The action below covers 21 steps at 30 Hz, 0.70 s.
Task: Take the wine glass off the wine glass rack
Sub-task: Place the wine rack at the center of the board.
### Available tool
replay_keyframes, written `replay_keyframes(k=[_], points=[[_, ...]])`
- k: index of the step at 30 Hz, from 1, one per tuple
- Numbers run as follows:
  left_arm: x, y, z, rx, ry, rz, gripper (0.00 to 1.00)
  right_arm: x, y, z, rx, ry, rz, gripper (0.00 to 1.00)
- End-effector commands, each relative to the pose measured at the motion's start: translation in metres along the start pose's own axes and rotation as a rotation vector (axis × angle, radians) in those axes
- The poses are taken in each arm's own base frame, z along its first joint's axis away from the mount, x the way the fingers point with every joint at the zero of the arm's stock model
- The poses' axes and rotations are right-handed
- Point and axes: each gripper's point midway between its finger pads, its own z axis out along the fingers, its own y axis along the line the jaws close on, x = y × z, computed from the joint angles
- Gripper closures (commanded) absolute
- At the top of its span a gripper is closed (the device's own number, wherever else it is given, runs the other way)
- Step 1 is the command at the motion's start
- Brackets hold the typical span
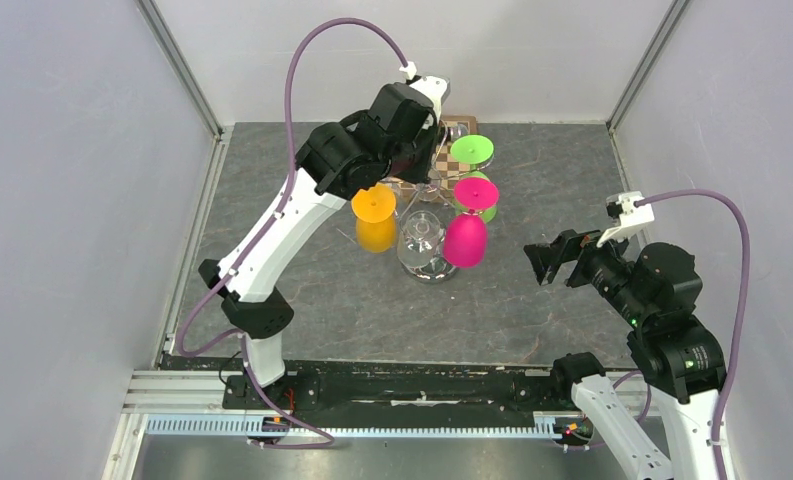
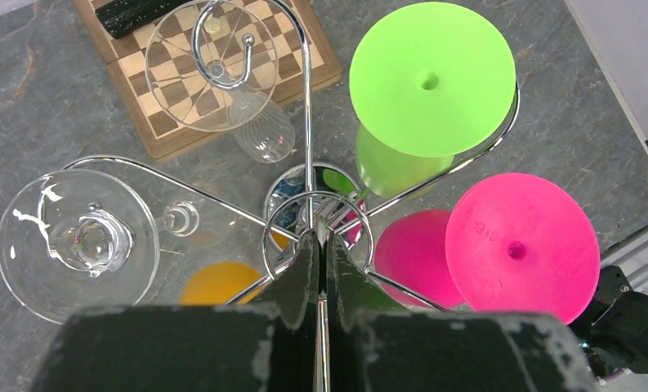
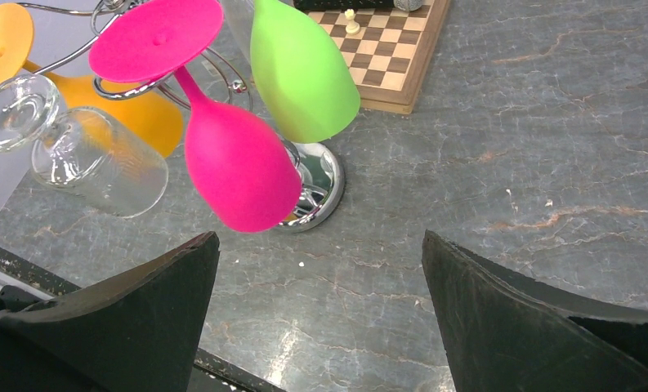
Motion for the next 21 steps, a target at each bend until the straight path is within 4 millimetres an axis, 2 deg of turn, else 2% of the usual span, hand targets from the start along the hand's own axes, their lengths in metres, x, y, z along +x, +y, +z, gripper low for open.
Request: replay_keyframes(k=[1,21], points=[[-0.1,-0.014,-0.048,0.091,-0.386,-0.103,0.98,-0.016,0.003,-0.008,-0.001,-0.055,-0.01,0.03],[-0.078,-0.025,-0.009,0.114,-0.321,-0.048,0.98,-0.008,0.0,-0.005,0.006,-0.041,-0.009,0.02]])
